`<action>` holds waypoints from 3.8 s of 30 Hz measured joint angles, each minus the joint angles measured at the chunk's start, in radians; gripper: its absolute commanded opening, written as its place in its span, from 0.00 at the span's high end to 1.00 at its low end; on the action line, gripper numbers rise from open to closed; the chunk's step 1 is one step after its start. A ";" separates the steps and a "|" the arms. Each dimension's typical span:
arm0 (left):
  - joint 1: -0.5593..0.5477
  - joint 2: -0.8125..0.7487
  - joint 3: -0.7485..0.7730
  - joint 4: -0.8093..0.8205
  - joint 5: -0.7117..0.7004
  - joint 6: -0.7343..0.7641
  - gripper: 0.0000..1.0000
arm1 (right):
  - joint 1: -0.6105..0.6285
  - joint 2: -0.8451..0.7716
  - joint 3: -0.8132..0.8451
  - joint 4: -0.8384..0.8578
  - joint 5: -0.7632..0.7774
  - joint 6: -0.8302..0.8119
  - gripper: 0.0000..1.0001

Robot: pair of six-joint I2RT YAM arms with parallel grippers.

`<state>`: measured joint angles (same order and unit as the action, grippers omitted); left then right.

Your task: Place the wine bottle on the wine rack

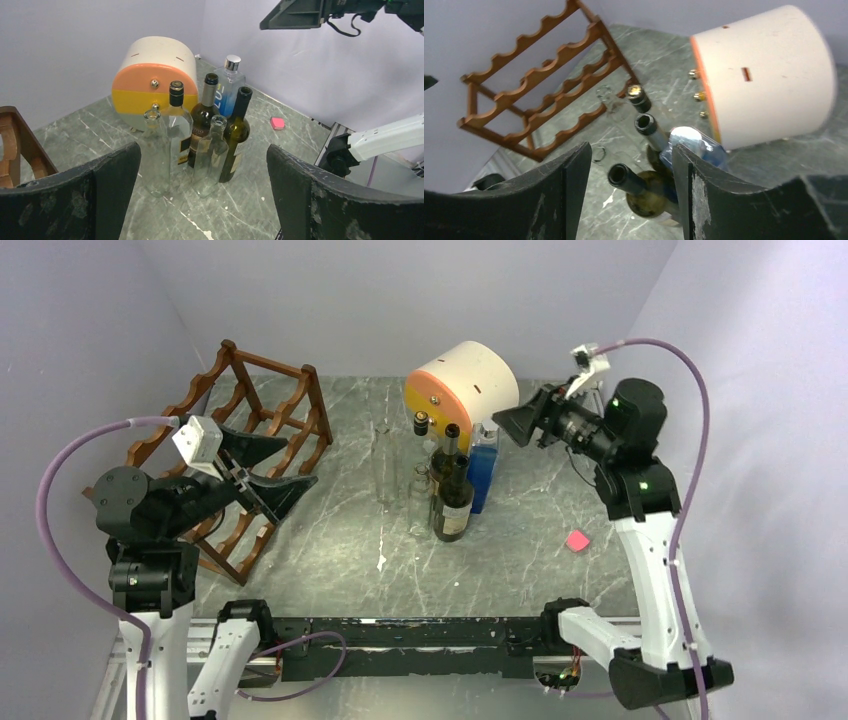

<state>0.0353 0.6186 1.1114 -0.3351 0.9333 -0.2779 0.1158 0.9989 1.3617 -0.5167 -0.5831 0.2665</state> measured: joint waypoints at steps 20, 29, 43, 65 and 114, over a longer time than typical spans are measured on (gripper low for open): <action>-0.008 0.014 0.000 0.001 -0.019 -0.005 0.01 | 0.854 0.443 0.274 -0.139 0.768 -0.145 0.33; -0.018 0.016 -0.021 0.004 -0.034 0.002 0.00 | 0.896 0.459 0.169 -0.190 1.026 -0.134 0.31; -0.019 0.034 -0.048 0.029 -0.052 -0.018 0.01 | 0.896 0.458 0.026 -0.126 1.102 -0.027 0.45; -0.019 0.060 -0.142 0.078 -0.095 -0.031 0.09 | 0.896 0.459 0.014 -0.018 0.982 -0.060 1.00; -0.451 0.406 -0.322 0.488 0.028 0.463 0.93 | 0.833 0.318 0.229 0.048 0.660 0.023 0.70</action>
<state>-0.4156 1.0248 0.7891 0.1524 0.9611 0.1848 0.9485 1.3167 1.5906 -0.4690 0.0765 0.2890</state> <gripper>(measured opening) 0.619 0.356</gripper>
